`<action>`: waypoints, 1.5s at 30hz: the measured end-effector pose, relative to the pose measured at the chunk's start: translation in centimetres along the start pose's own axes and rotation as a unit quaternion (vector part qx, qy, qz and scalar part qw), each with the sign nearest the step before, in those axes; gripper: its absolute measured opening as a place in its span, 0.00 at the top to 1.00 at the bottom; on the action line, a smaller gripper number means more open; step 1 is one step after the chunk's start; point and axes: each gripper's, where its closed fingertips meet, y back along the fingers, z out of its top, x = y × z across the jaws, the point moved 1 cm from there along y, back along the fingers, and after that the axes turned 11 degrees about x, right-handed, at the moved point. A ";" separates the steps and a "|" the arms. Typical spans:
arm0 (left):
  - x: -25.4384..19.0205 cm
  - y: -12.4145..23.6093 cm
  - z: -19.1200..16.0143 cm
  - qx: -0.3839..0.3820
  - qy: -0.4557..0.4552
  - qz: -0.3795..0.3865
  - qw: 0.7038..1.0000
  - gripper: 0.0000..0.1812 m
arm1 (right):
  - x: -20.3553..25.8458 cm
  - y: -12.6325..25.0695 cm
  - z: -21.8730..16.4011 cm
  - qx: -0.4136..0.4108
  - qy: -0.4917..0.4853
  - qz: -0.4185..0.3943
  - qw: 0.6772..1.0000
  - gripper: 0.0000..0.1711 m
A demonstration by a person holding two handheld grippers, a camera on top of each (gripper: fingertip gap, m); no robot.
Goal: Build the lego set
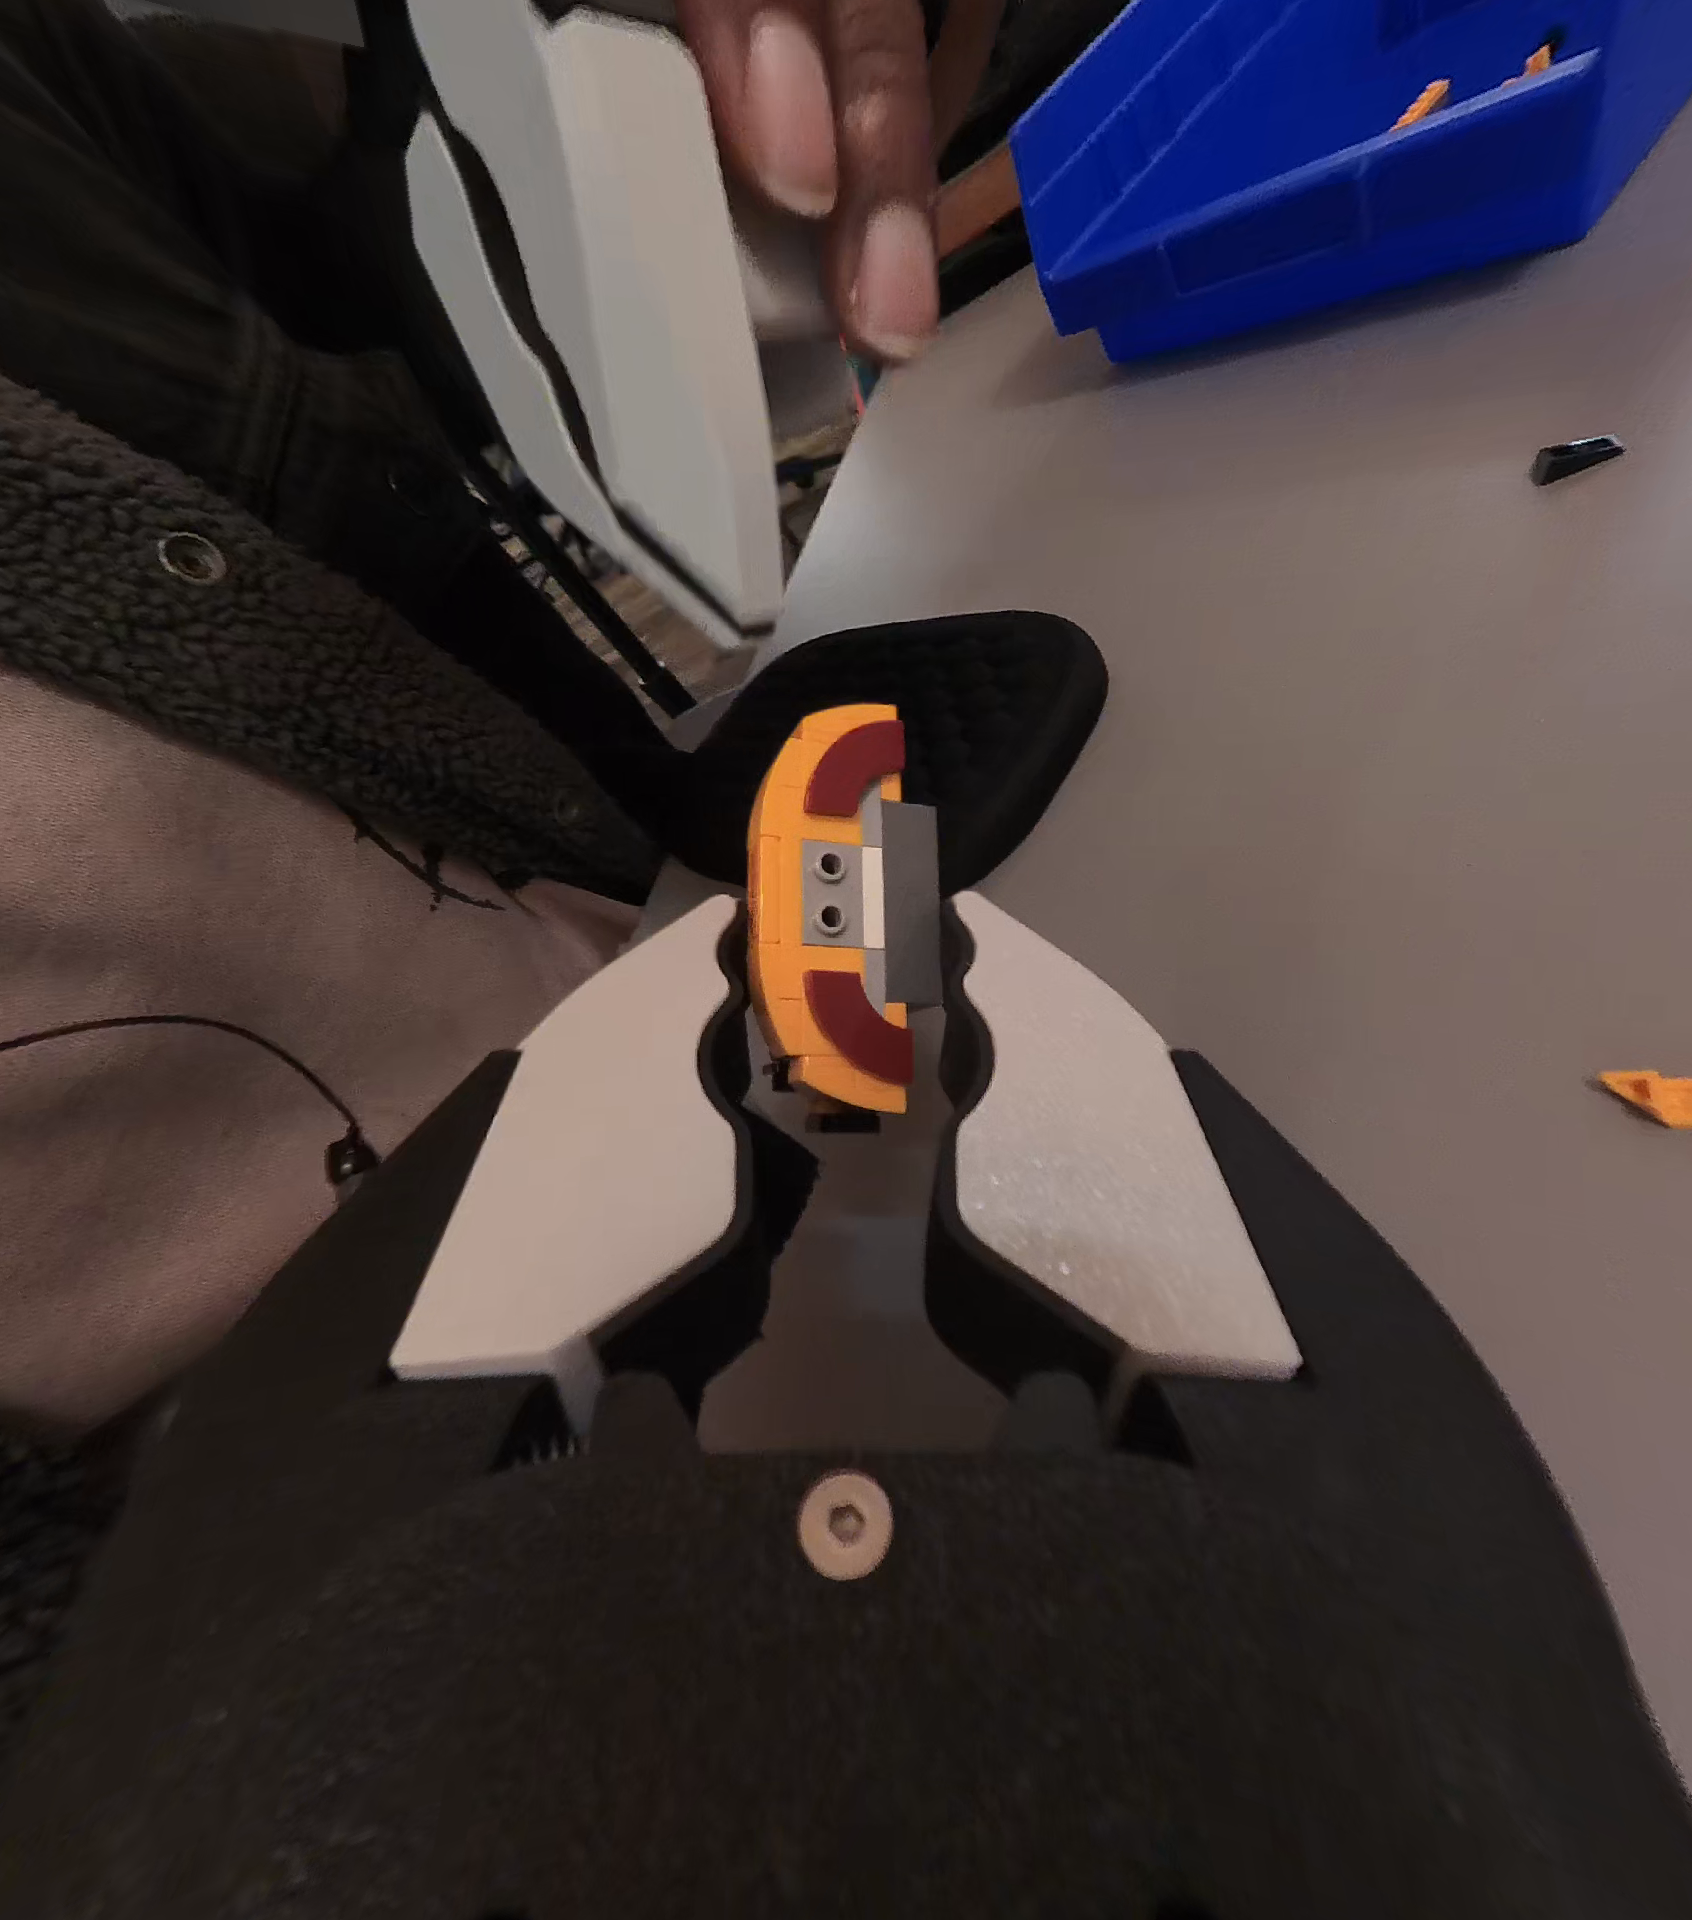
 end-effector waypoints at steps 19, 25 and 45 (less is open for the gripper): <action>14.5 -7.2 -21.2 0.118 0.542 0.101 0.826 0.84 | -6.3 1.2 -2.1 0.098 0.059 -0.278 0.954 0.81; 16.5 -12.2 -26.1 0.131 0.605 0.129 0.775 0.79 | -7.2 1.8 -2.8 0.131 0.079 -0.320 0.935 0.81; 8.9 -7.7 -12.7 -0.009 0.485 0.032 0.874 0.91 | -7.2 0.9 -4.6 0.208 0.129 -0.334 0.910 0.81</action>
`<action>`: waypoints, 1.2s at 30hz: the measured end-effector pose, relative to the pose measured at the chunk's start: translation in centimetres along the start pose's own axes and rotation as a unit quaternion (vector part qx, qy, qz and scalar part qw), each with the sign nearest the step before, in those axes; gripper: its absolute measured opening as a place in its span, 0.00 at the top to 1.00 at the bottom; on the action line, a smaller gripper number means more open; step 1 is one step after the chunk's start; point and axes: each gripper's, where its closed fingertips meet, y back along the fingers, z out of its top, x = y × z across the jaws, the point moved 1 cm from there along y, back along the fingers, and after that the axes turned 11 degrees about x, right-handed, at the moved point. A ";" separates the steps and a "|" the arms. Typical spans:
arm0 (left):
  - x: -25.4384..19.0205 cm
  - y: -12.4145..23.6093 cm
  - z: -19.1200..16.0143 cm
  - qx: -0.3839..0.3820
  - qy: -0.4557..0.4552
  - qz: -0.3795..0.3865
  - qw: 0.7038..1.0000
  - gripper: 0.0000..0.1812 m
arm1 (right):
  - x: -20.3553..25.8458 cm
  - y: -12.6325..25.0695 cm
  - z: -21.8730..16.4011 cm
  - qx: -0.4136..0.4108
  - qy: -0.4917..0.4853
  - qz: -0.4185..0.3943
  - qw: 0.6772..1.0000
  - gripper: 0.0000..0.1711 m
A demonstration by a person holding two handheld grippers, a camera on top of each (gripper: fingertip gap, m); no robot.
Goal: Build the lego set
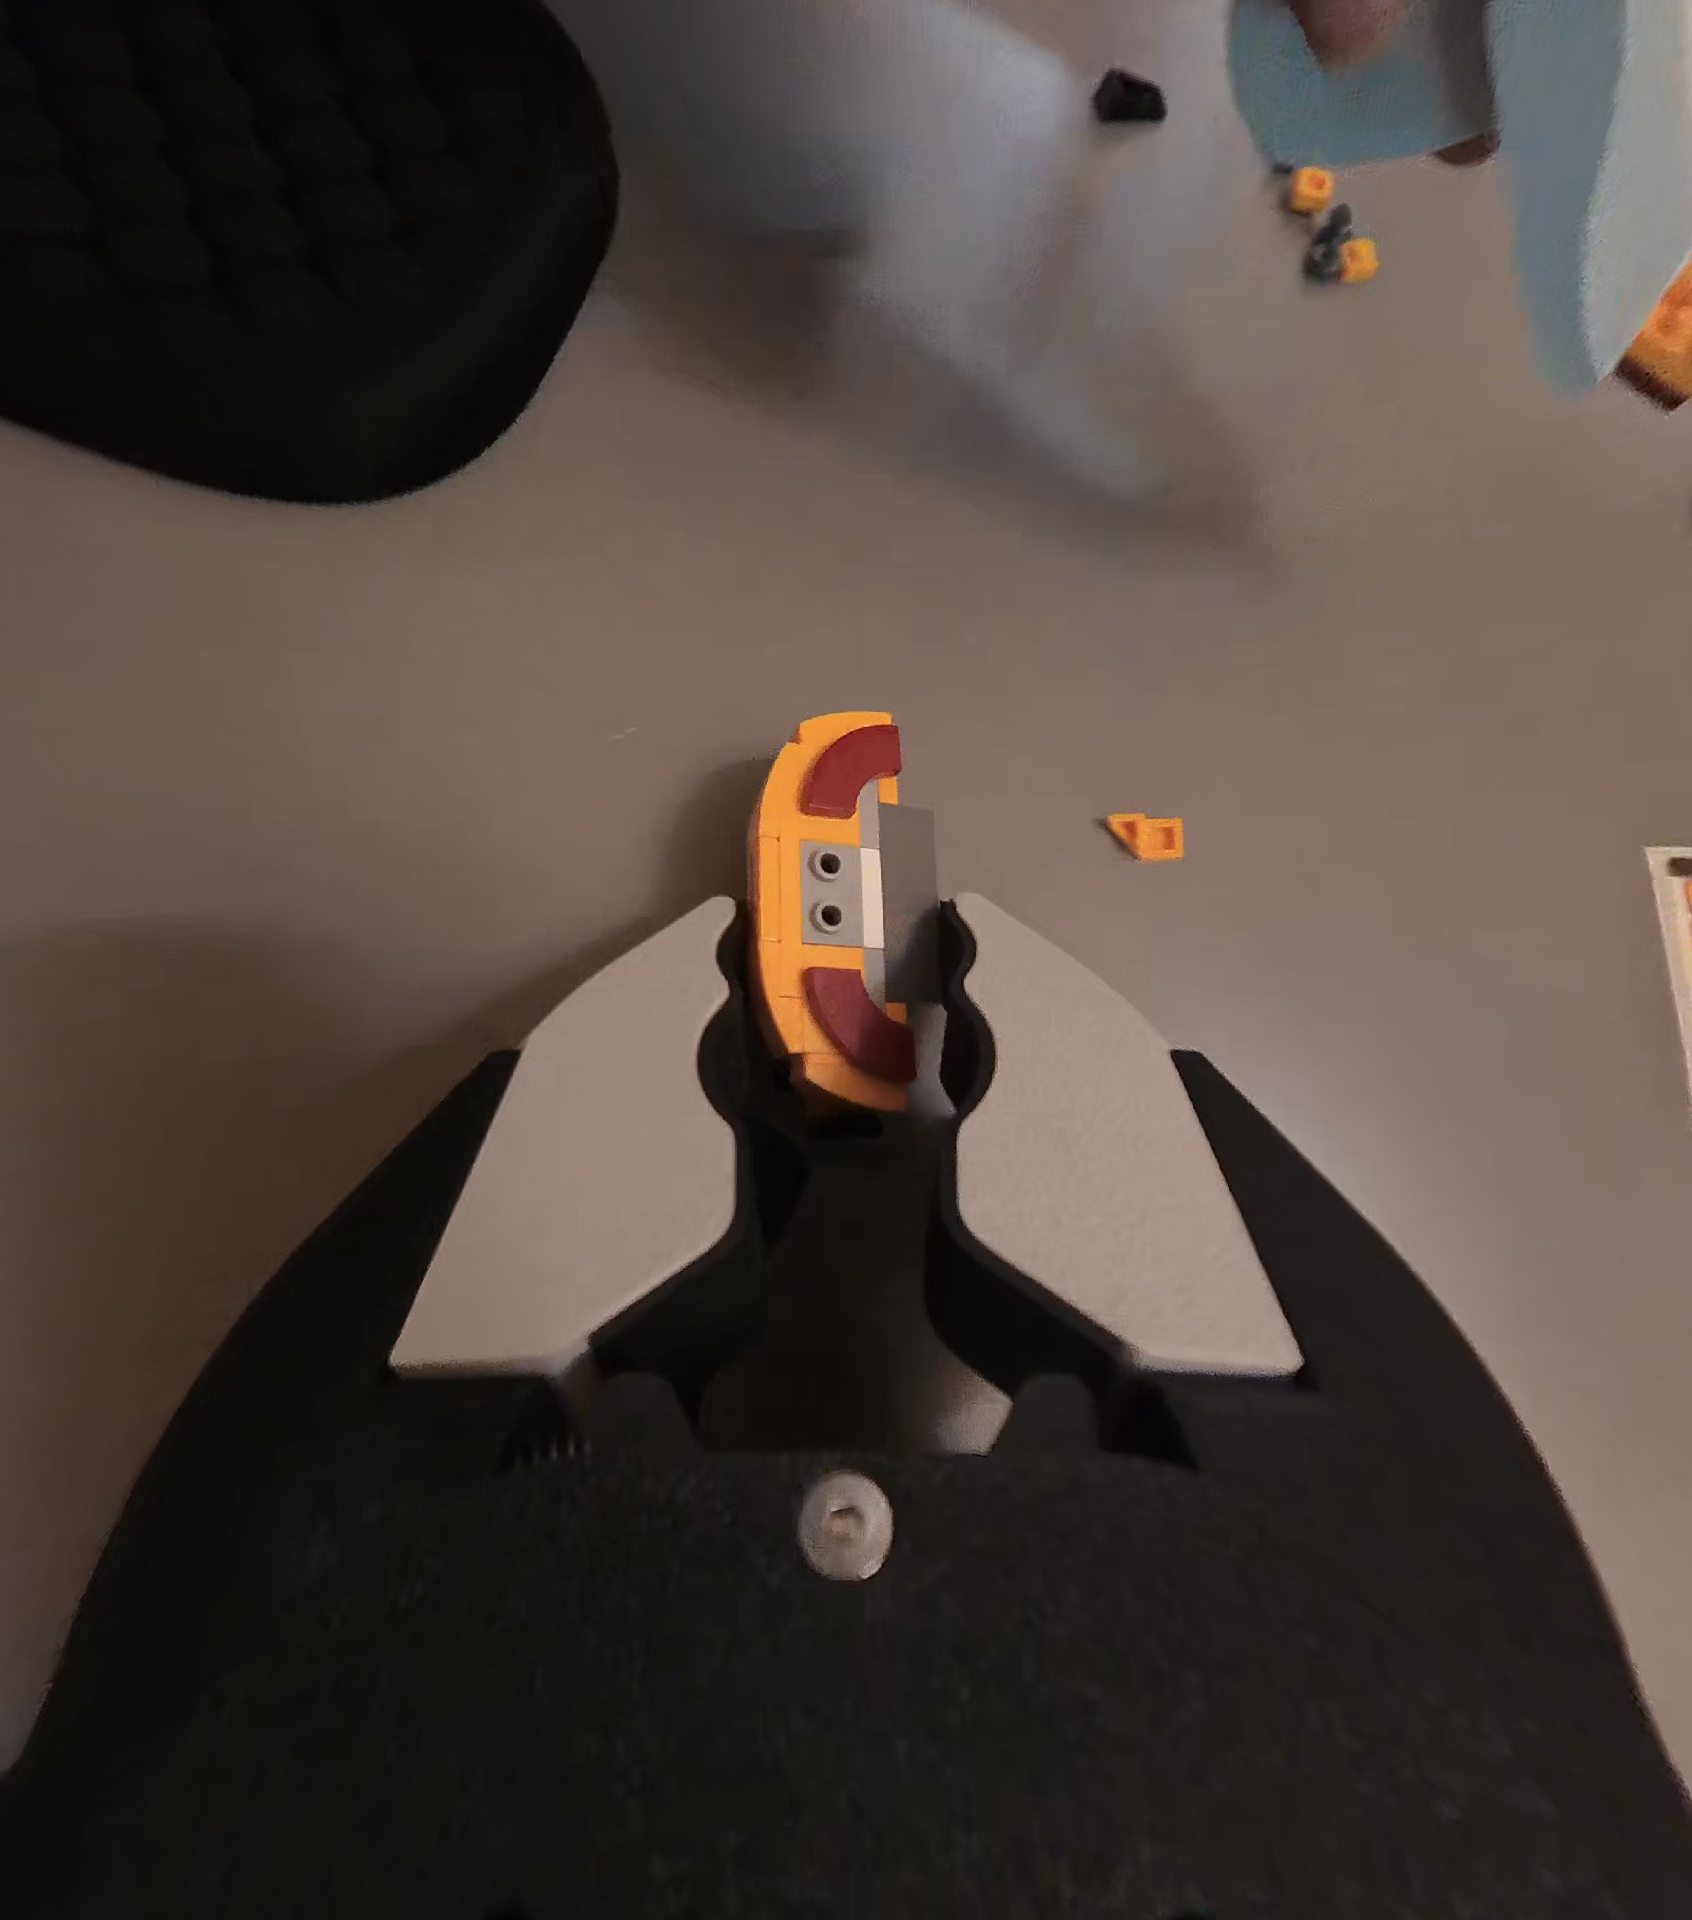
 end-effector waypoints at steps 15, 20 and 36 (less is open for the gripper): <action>-11.5 1.3 -0.6 -0.079 -0.111 -0.151 0.979 0.91 | 0.0 4.6 0.9 -0.099 -0.050 -0.011 0.994 0.72; -12.9 1.9 0.1 -0.116 -0.208 -0.098 0.966 0.91 | -0.1 7.6 2.1 -0.185 -0.172 0.019 0.967 0.77; -16.0 5.4 0.7 -0.233 -0.470 0.215 0.824 0.91 | 2.0 10.1 4.9 -0.296 -0.308 0.094 0.899 0.91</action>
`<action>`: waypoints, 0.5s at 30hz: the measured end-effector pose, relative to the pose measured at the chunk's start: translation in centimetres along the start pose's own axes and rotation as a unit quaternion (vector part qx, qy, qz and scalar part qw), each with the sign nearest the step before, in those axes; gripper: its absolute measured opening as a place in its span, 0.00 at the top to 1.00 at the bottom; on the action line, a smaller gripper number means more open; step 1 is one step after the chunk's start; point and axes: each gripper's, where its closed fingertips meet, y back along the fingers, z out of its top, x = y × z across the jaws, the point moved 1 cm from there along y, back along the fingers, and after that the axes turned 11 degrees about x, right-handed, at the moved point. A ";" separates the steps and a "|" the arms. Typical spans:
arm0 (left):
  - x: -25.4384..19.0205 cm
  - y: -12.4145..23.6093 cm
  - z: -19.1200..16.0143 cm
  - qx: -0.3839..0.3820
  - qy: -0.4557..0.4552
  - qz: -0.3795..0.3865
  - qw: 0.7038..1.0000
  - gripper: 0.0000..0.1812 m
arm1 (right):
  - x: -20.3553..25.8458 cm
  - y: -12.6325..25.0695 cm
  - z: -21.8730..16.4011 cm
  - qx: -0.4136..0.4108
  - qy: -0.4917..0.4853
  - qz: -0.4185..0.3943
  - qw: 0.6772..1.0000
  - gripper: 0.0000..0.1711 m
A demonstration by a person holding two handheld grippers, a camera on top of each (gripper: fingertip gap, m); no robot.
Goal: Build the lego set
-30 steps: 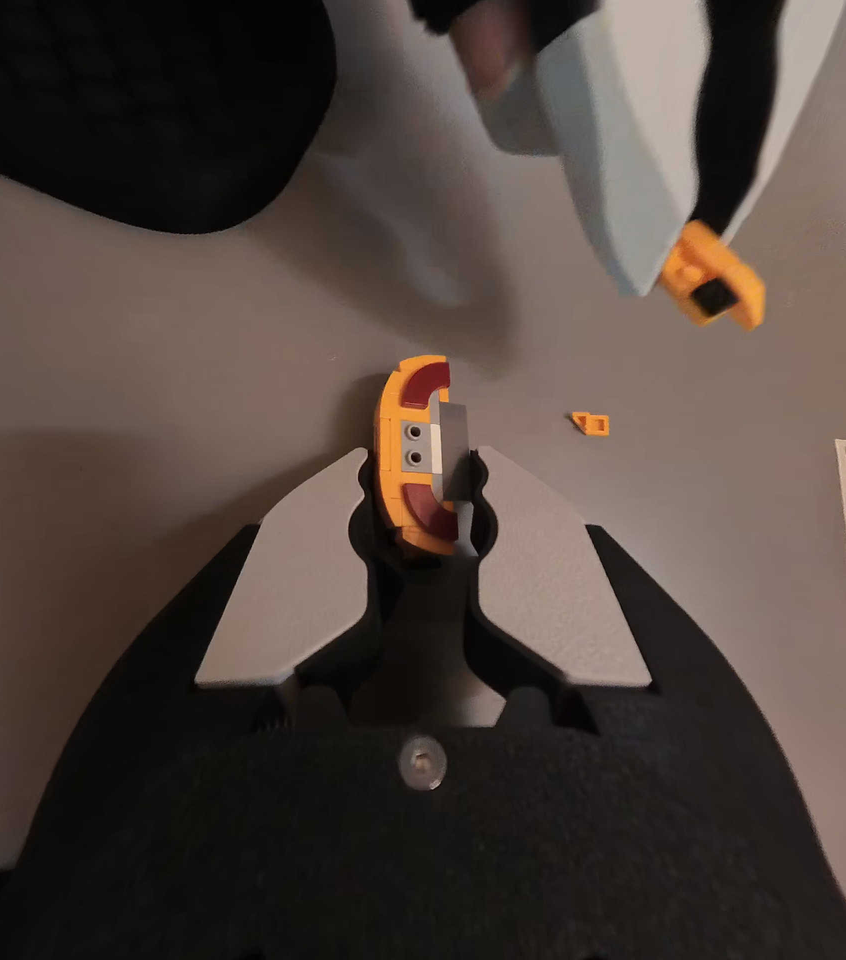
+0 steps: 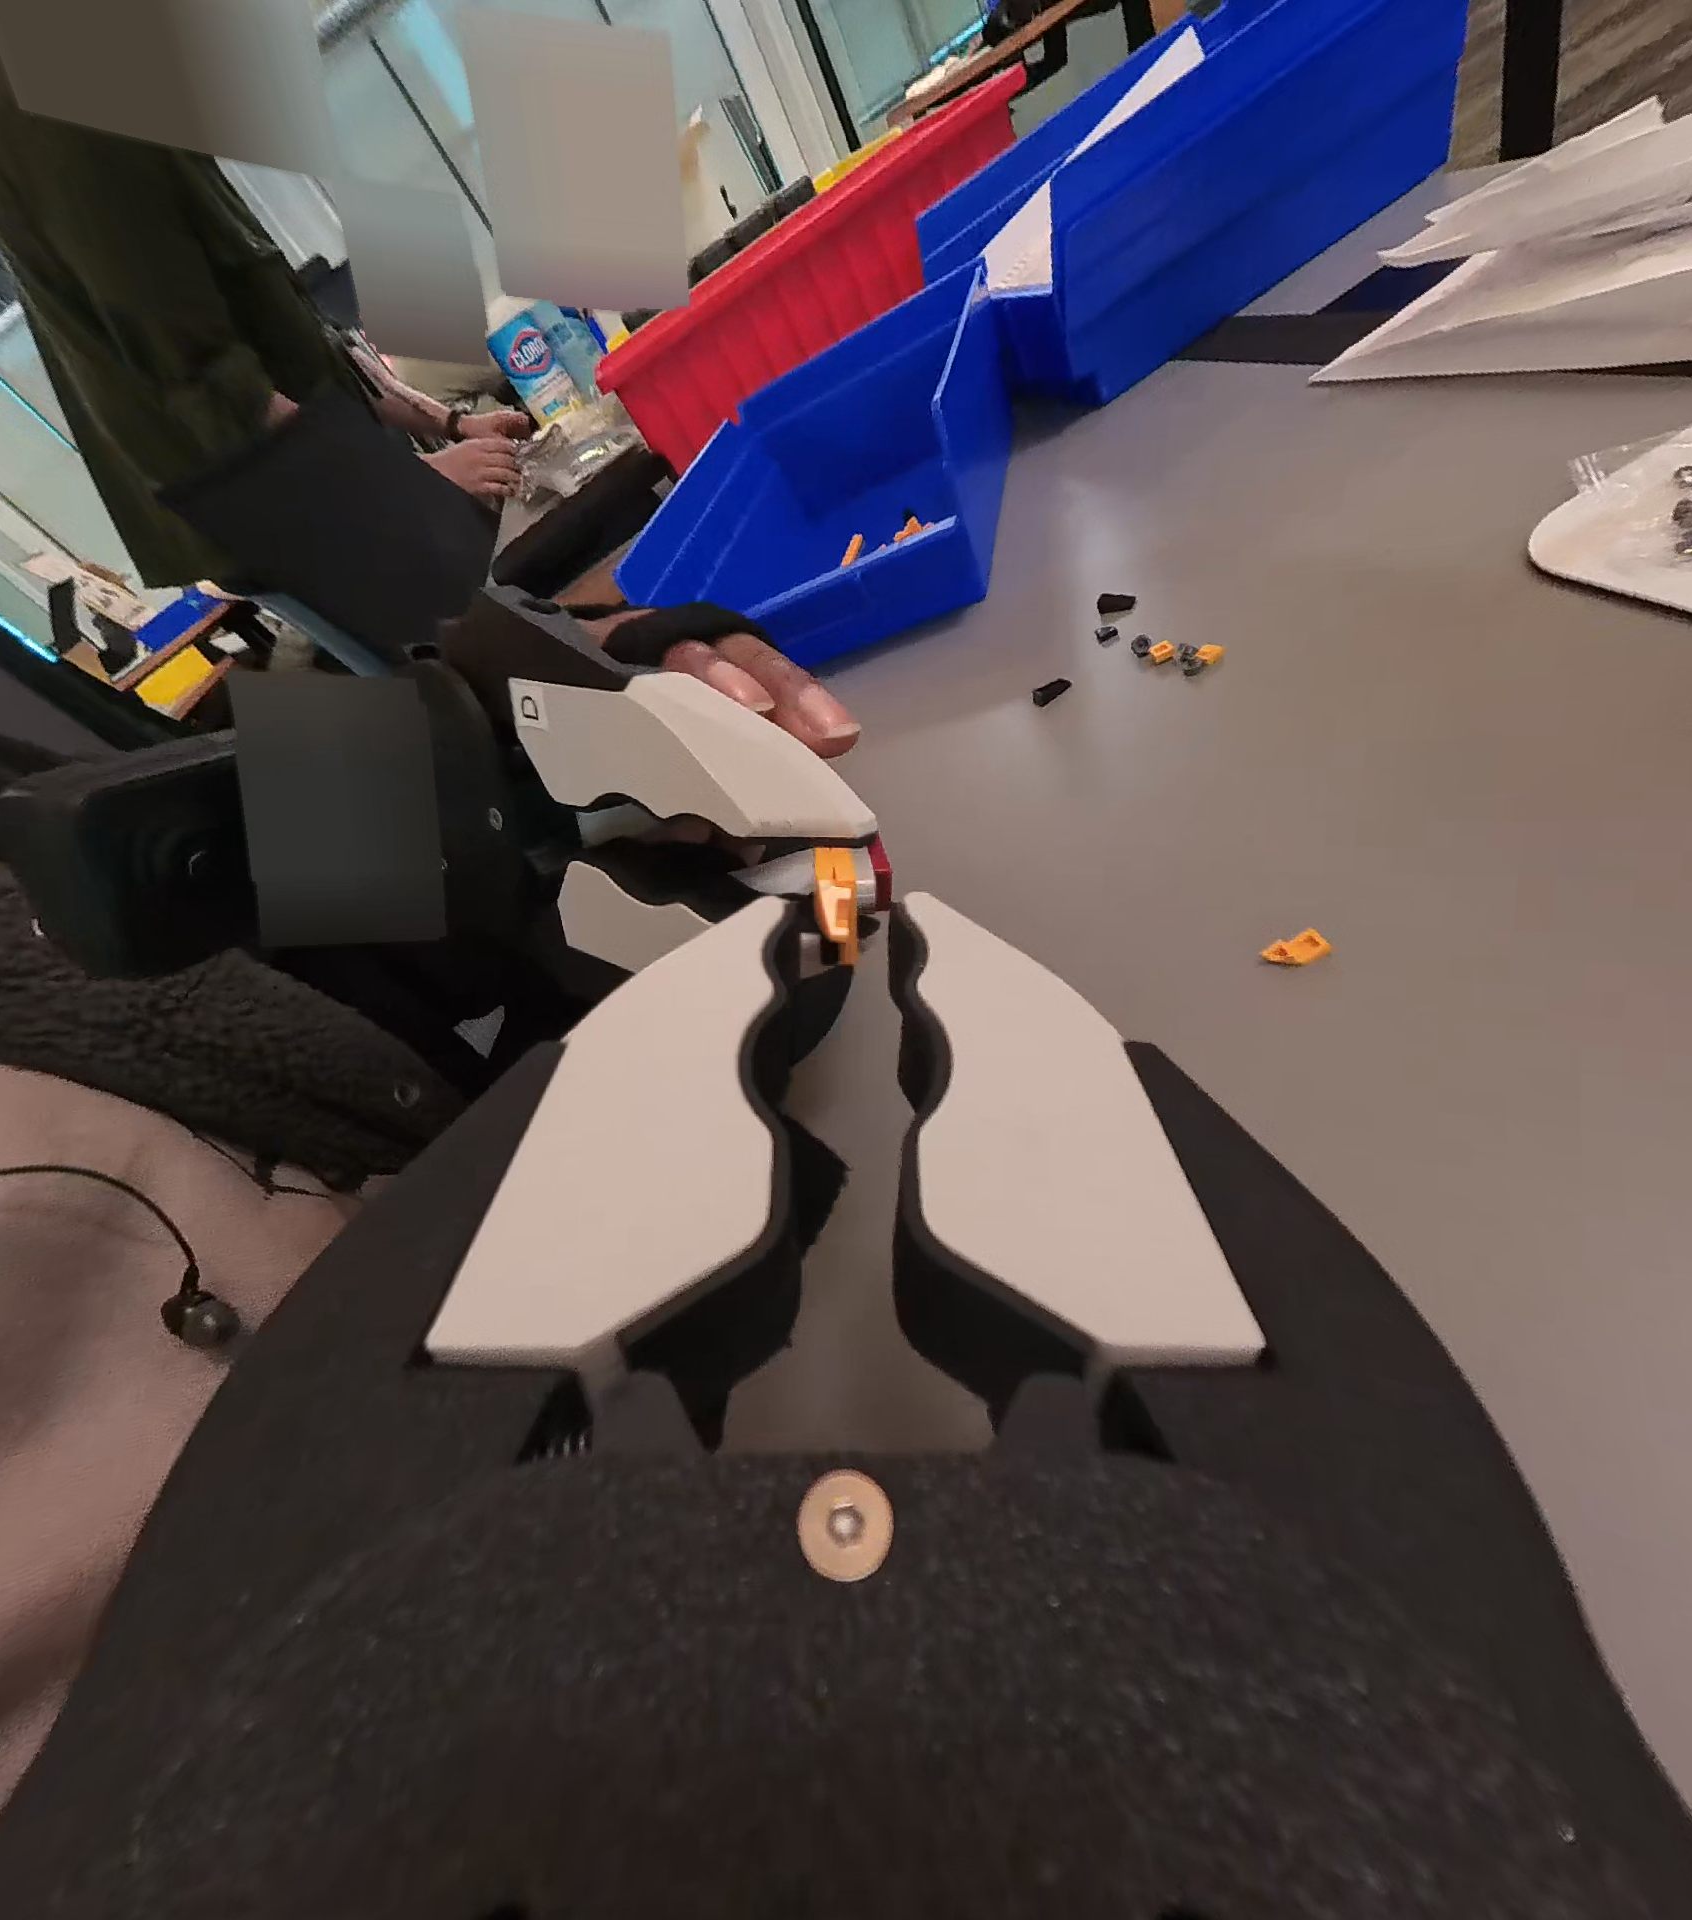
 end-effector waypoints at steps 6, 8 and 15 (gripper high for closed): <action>-0.3 0.1 0.4 -0.002 -0.028 0.014 1.000 0.91 | 0.2 0.2 -0.2 -0.001 0.007 0.012 1.000 0.90; -0.3 0.2 0.5 -0.004 -0.032 0.016 0.999 0.91 | 0.2 0.2 -0.2 -0.003 0.011 0.013 1.000 0.91; -0.3 0.4 0.6 -0.005 -0.036 0.026 0.999 0.91 | 0.5 0.1 -0.1 -0.004 0.063 -0.001 0.998 0.92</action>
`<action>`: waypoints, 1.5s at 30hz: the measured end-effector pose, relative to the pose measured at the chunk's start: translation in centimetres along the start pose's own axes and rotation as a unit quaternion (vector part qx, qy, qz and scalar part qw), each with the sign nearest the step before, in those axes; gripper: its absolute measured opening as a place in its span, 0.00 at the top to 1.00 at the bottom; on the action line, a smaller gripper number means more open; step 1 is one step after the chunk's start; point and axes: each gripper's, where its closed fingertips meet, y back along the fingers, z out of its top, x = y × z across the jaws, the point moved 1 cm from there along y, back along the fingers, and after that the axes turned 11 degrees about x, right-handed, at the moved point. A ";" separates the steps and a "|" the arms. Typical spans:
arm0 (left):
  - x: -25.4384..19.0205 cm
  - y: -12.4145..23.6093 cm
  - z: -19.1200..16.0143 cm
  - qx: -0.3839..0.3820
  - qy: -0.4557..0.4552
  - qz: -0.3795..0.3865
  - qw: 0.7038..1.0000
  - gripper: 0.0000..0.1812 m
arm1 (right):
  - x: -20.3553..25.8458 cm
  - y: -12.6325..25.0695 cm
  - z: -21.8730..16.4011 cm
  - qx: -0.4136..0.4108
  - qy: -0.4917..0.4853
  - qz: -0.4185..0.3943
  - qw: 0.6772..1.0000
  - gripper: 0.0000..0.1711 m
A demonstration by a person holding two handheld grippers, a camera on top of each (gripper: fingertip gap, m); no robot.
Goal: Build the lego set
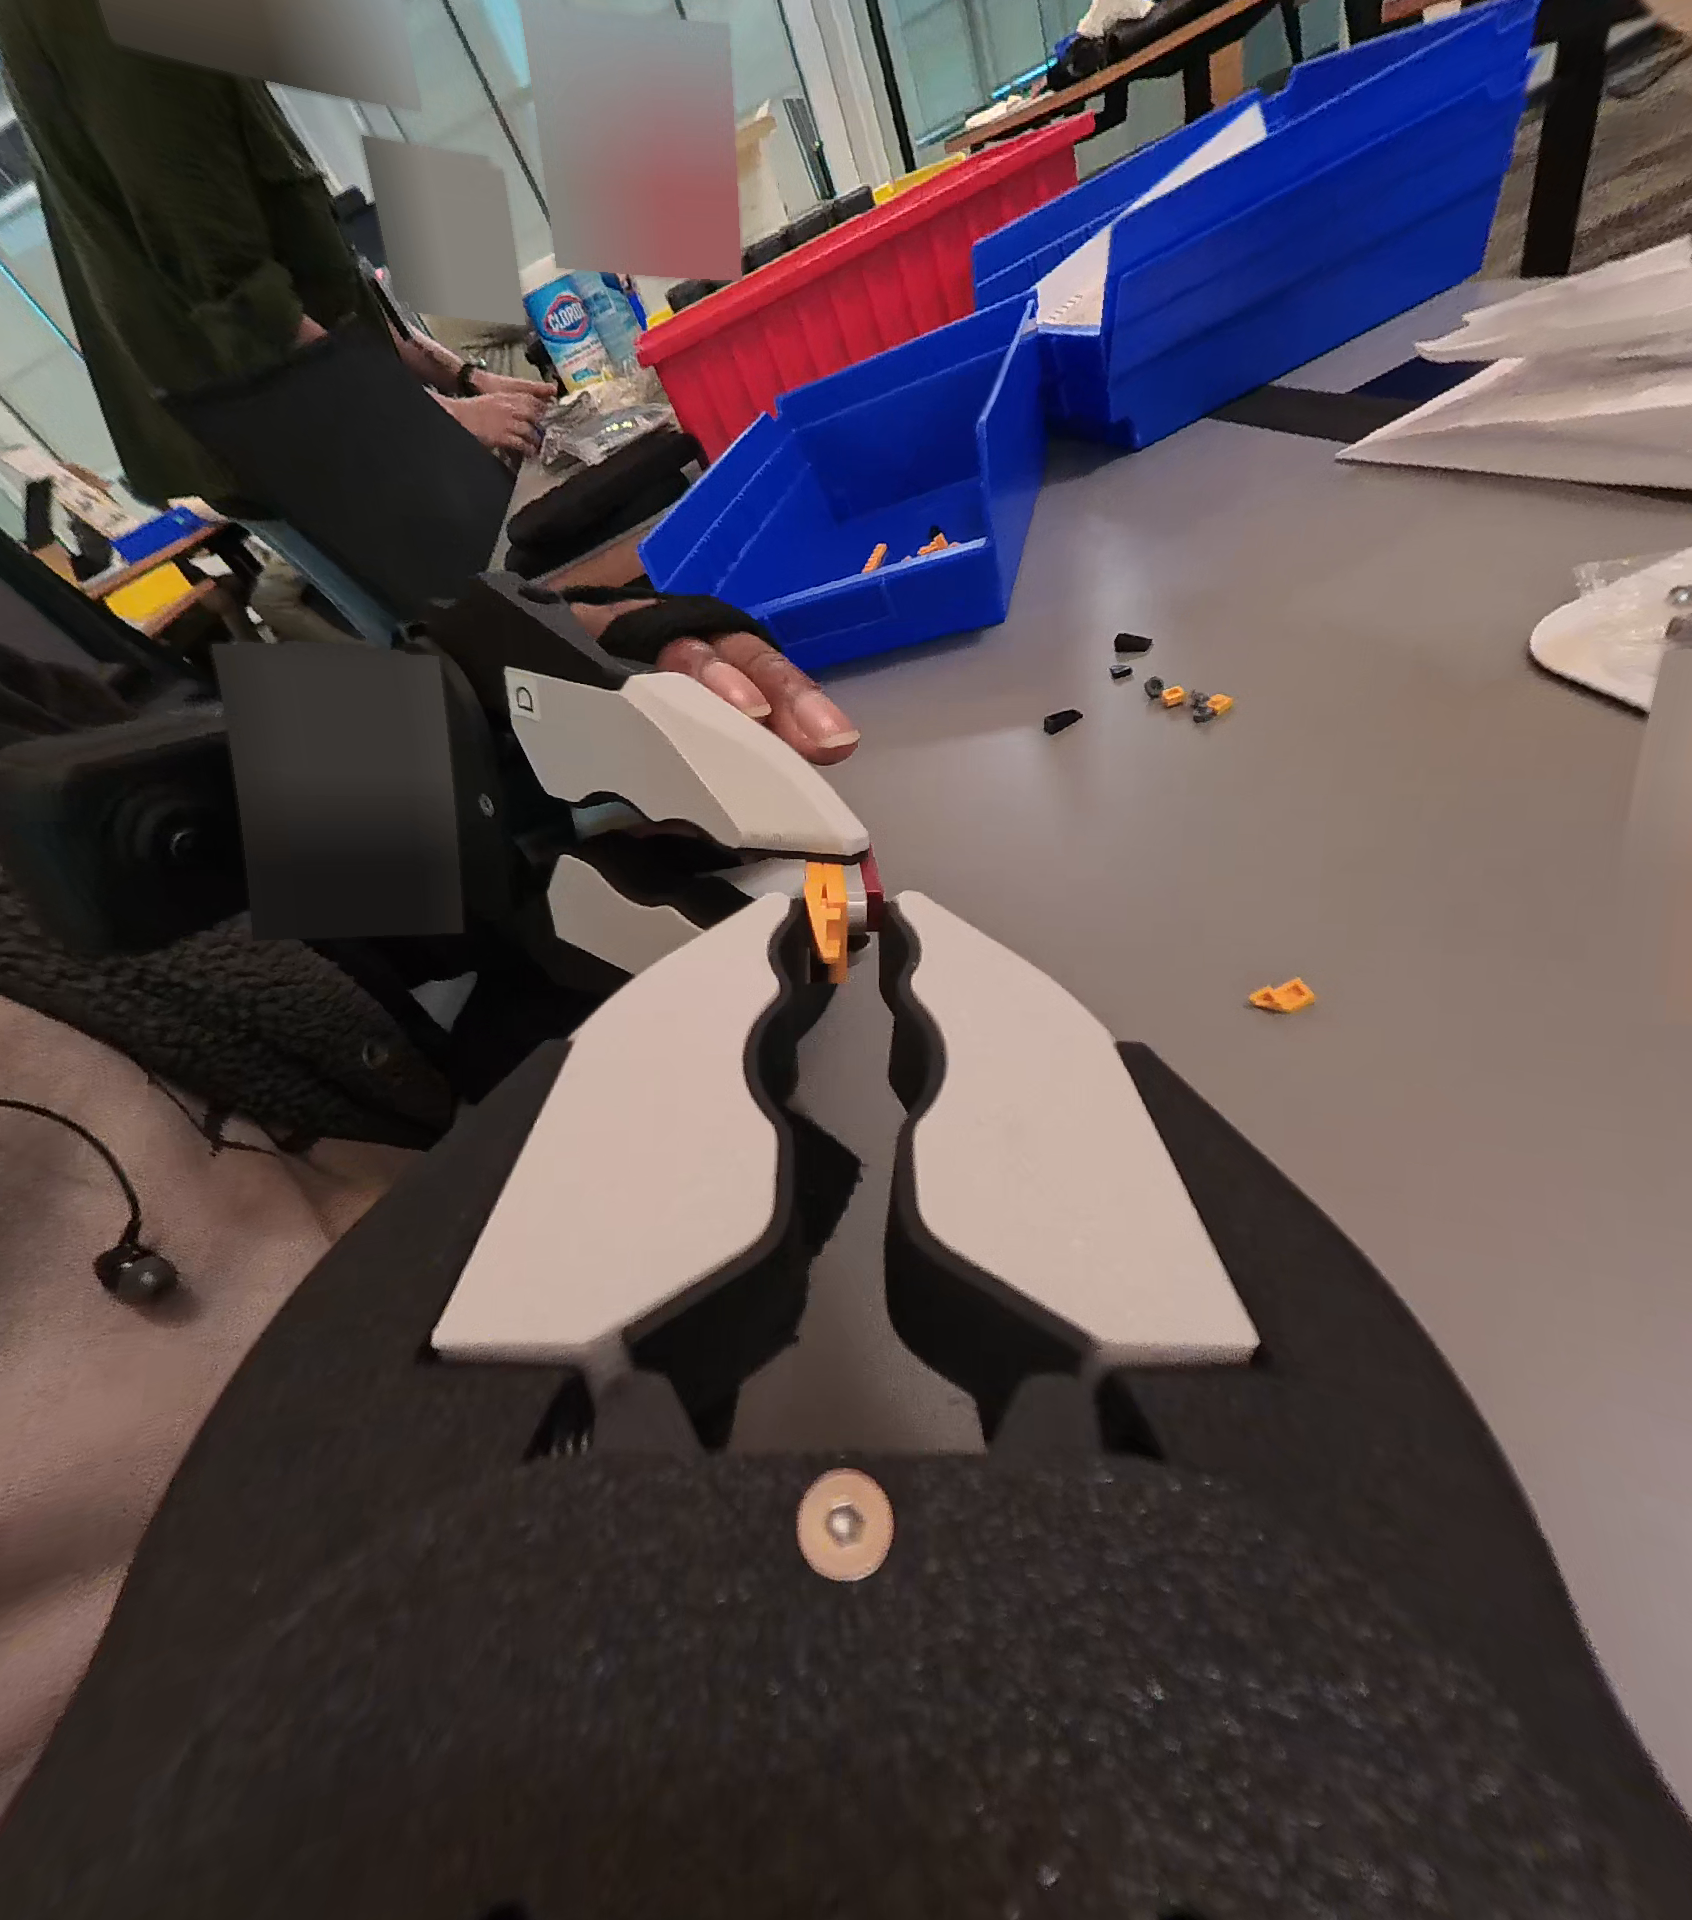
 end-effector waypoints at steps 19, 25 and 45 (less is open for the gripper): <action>-0.4 0.8 1.0 -0.027 -0.055 0.022 0.998 0.91 | 1.3 0.5 -0.5 -0.014 -0.007 0.005 1.000 0.92; -0.3 0.9 1.3 -0.030 -0.062 0.030 0.997 0.91 | 1.5 0.6 -0.4 -0.020 -0.006 0.015 1.000 0.92; -0.6 2.0 2.2 -0.066 -0.080 0.030 0.994 0.91 | 2.9 1.0 -0.7 0.000 0.011 0.001 1.000 0.93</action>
